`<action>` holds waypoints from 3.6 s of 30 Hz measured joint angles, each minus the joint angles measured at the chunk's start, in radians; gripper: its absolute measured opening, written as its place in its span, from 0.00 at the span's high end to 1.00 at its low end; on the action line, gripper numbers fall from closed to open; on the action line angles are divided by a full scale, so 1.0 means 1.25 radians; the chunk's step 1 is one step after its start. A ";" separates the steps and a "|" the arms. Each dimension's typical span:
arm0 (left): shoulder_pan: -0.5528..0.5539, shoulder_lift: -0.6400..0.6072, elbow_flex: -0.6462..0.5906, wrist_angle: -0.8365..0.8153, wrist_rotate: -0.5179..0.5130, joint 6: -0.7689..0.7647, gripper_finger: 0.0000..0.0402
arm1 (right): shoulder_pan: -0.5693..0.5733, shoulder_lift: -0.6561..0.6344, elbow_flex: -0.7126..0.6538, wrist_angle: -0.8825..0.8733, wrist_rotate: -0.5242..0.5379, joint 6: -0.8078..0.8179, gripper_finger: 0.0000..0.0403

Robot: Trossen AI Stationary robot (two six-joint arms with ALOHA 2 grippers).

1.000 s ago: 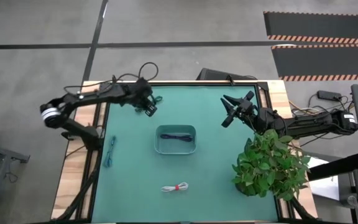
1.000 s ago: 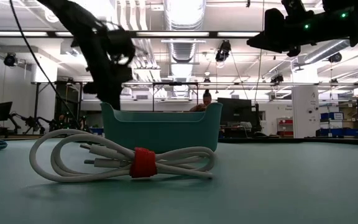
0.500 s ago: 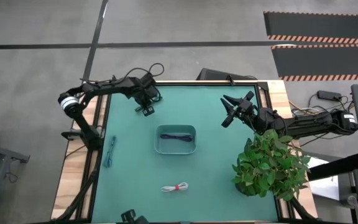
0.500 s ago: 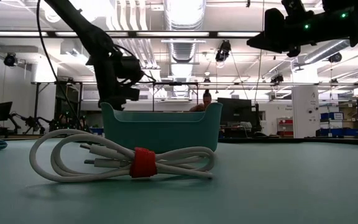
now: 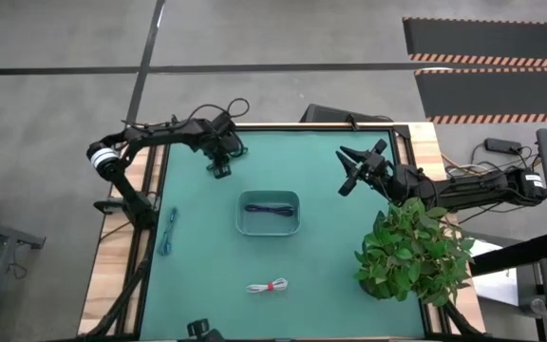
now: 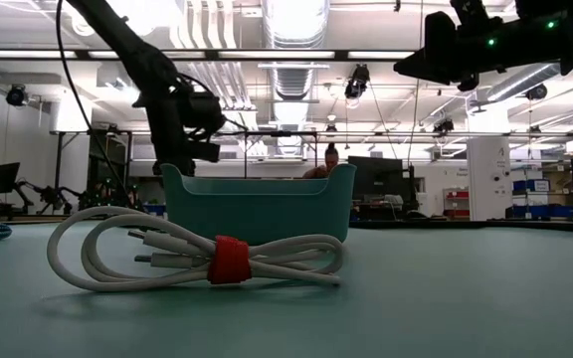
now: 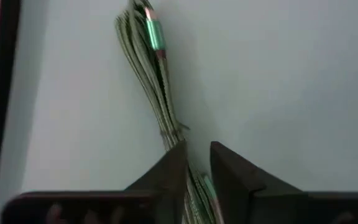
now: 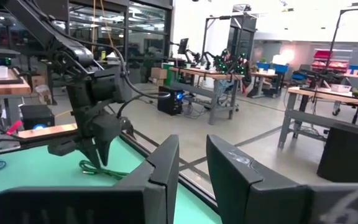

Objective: Pick and place USB-C Cables
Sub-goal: Put the green charger cable into the green bin

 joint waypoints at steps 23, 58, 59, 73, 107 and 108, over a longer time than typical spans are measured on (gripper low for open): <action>0.000 0.000 -0.020 0.119 -0.022 -0.001 0.69 | 0.000 0.000 0.000 -0.011 -0.001 -0.001 0.82; 0.002 0.000 -0.129 0.225 -0.054 -0.021 0.77 | 0.000 0.000 0.000 -0.012 -0.002 0.000 0.82; 0.002 0.000 -0.130 0.225 -0.055 -0.021 0.80 | 0.000 0.000 0.000 -0.012 -0.002 0.000 0.82; 0.003 0.000 -0.130 0.225 -0.055 -0.023 0.96 | 0.000 0.000 0.000 -0.012 -0.002 0.000 0.82; -0.254 -0.305 -0.023 -0.083 -0.165 -0.296 0.97 | 0.000 0.000 0.000 -0.013 -0.020 0.020 0.82; -0.271 -0.309 -0.020 -0.083 -0.159 -0.312 0.97 | 0.000 0.000 0.000 -0.013 -0.020 0.022 0.82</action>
